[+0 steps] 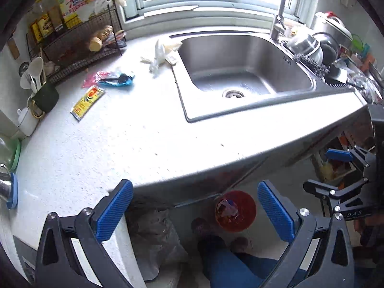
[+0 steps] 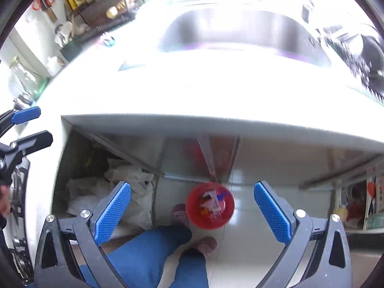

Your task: Collect trash

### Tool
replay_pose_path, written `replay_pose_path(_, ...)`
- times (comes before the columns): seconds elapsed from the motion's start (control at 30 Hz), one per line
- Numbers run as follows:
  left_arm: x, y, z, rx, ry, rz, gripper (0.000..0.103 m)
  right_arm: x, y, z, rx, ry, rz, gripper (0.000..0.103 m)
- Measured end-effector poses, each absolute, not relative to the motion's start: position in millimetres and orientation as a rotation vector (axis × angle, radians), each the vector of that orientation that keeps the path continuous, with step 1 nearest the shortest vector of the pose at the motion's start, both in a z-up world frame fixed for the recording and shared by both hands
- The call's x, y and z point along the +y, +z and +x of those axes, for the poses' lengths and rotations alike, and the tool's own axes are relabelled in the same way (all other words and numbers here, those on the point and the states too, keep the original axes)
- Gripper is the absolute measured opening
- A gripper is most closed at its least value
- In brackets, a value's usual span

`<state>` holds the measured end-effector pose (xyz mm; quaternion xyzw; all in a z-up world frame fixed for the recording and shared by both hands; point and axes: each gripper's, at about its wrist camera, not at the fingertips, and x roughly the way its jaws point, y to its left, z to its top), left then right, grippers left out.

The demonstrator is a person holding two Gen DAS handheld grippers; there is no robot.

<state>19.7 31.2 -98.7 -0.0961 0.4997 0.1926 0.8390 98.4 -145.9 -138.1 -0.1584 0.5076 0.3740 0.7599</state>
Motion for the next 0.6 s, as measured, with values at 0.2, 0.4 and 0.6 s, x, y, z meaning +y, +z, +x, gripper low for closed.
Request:
replay_pose_path(0.2,84,-58,26,0.994,0.471,-0.247,0.103,-106,-116,108,1.062,0.877,-0.383,0.103)
replay_pose_path(0.4,164,-49,30,0.979,0.572,-0.297,0.103,-49,-90,133,1.022,0.920,-0.416,0.103)
replay_pose_path(0.6,230,-55,36,1.021,0.621,-0.290,0.103,14,-73,152,0.995,0.970,-0.433,0.103)
